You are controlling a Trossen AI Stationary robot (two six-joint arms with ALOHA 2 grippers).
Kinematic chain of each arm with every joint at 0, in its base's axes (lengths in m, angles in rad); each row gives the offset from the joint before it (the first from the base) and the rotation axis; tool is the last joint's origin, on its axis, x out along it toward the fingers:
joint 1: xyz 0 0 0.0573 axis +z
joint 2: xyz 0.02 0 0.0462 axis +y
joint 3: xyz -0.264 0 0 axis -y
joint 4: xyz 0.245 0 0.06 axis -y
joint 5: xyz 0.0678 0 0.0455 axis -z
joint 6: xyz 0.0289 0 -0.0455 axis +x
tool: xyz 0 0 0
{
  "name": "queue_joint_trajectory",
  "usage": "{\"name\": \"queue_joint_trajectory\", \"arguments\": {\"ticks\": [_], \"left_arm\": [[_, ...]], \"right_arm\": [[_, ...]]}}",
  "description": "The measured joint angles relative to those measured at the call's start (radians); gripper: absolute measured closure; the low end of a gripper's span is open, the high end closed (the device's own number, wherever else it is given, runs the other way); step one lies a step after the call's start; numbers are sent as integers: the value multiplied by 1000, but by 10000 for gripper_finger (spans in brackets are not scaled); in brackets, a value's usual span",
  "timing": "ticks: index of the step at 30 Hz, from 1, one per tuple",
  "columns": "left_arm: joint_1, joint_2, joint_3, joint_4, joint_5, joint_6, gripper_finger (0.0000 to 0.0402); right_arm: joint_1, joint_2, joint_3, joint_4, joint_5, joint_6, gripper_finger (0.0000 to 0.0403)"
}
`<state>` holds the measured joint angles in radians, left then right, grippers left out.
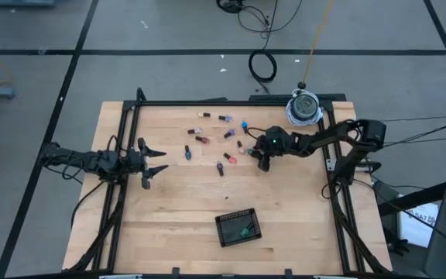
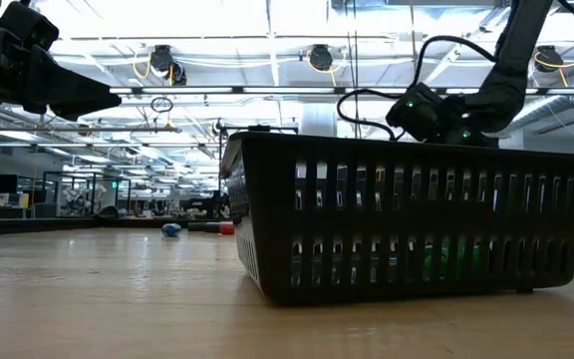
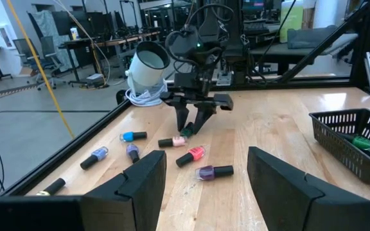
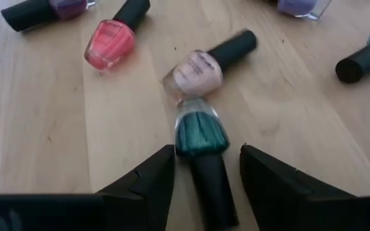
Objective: Pick & Place Nail Polish
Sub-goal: Put the dark green nail polish bottle into the black bin
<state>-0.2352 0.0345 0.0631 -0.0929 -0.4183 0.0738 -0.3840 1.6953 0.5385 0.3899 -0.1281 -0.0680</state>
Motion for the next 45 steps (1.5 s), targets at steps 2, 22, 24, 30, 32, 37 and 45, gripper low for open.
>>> {"name": "queue_joint_trajectory", "arguments": {"ticks": [2,22,24,30,32,37,45], "left_arm": [[0,0,0,0,0,0,188],[0,0,0,0,0,0,188],[0,0,0,0,0,0,188],[0,0,0,0,0,0,188],[0,0,0,0,0,0,188],[0,0,0,0,0,0,188],[0,0,0,0,0,0,188]], "right_arm": [[7,1,-1,-17,0,1,254],[63,-7,-5,4,-4,4,299],[75,-25,-5,31,-4,4,299],[153,-128,-11,16,-9,7,300],[193,-165,-8,29,-11,6,300],[302,-213,-8,45,-7,20,294],[460,-220,44,43,4,83,302]]}}
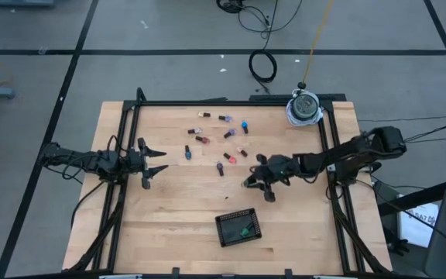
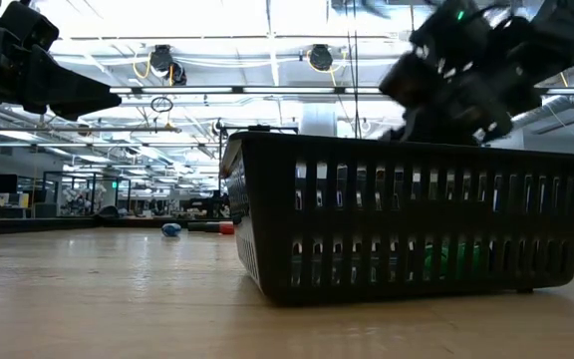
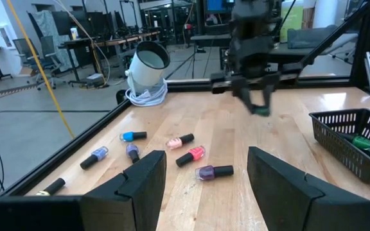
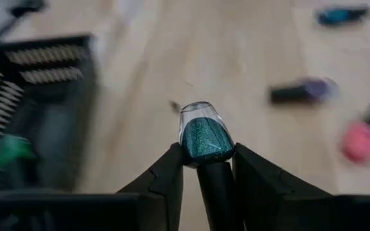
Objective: Pick & Place Nail Polish
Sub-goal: Put the dark green nail polish bottle into the black bin
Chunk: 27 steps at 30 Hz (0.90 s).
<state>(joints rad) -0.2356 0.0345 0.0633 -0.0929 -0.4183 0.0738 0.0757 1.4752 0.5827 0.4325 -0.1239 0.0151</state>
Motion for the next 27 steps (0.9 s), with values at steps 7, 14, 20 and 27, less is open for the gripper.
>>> {"name": "queue_joint_trajectory", "arguments": {"ticks": [7,14,20,27], "left_arm": [[0,0,0,0,0,0,188],[0,0,0,0,0,0,188],[0,0,0,0,0,0,188],[0,0,0,0,0,0,188]], "right_arm": [[119,0,97,-26,49,-9,301],[191,-1,170,-57,49,-12,301],[237,39,258,-175,100,-30,301],[278,149,402,-296,98,-28,301]]}}
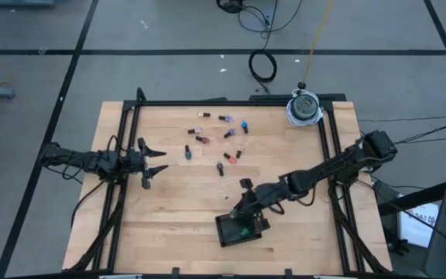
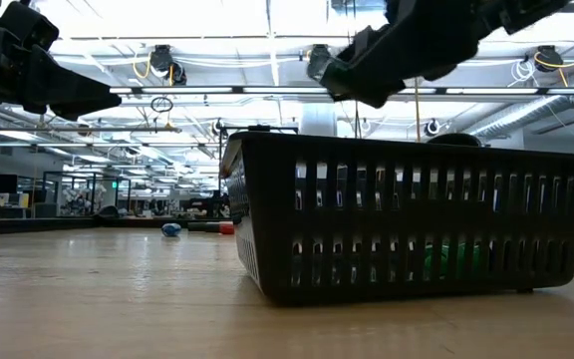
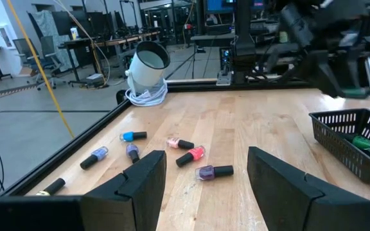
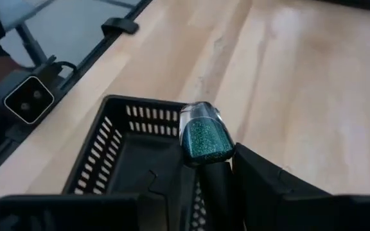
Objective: Pick & Place Nail Polish
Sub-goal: Put the dark green nail polish bottle into the black bin
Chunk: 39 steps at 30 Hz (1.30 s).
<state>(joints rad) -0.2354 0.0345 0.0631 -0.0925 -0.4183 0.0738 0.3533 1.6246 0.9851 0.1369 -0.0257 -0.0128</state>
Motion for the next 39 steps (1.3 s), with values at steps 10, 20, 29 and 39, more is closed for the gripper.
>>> {"name": "queue_joint_trajectory", "arguments": {"ticks": [10,20,29,39], "left_arm": [[0,0,0,0,0,0,188],[0,0,0,0,0,0,188],[0,0,0,0,0,0,188],[0,0,0,0,0,0,188]], "right_arm": [[47,212,308,-364,-1,-27,301],[27,281,381,-455,-73,-11,301],[22,281,381,-466,-80,-26,301],[19,280,356,-455,-30,39,301]]}}
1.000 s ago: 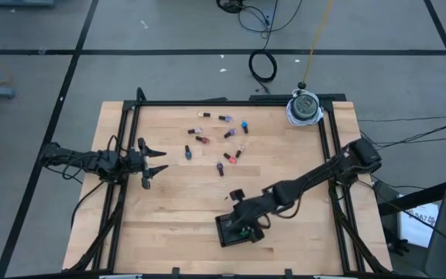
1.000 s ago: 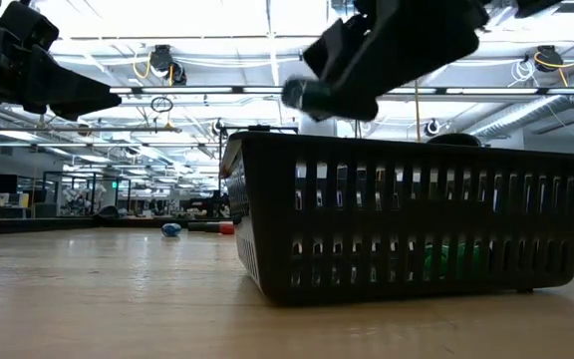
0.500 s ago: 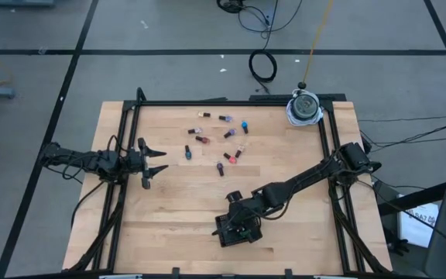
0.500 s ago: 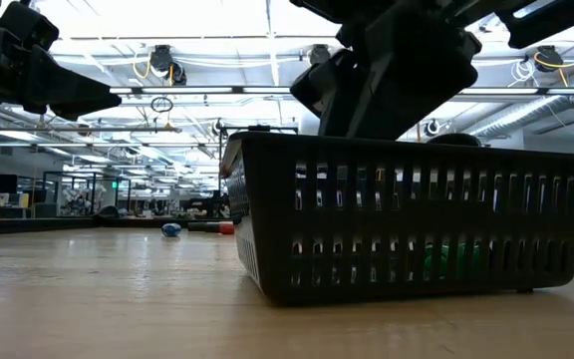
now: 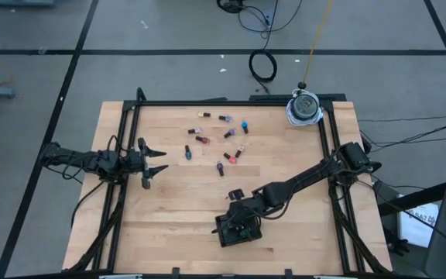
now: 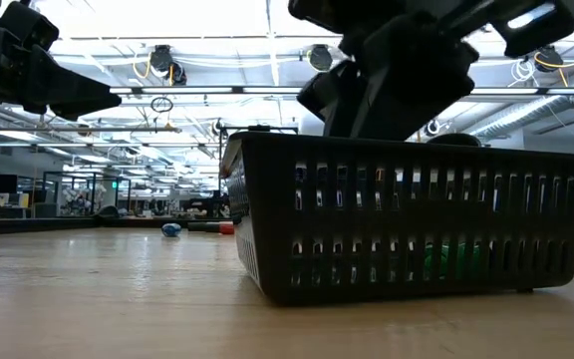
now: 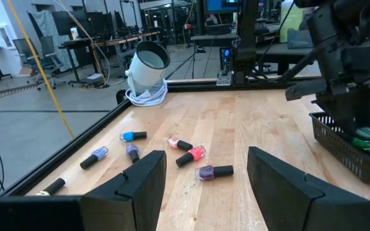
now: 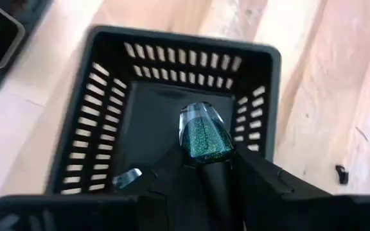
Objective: Pick & Place Nail Polish
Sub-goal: Put the dark green nail polish bottle into the black bin, then put the light blue nail polish bottle into the black bin
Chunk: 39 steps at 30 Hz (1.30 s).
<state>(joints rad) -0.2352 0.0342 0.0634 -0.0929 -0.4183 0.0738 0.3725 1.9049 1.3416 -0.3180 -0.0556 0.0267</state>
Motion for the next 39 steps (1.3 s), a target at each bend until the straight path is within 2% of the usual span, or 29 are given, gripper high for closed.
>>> {"name": "queue_joint_trajectory", "arguments": {"ticks": [10,17,28,39], "left_arm": [[0,0,0,0,0,0,188],[0,0,0,0,0,0,188],[0,0,0,0,0,0,188],[0,0,0,0,0,0,188]], "right_arm": [[0,0,-92,122,-1,78,300],[0,0,-96,124,-1,88,298],[2,0,-96,124,-1,93,255],[2,-7,-97,123,-1,92,259]]}}
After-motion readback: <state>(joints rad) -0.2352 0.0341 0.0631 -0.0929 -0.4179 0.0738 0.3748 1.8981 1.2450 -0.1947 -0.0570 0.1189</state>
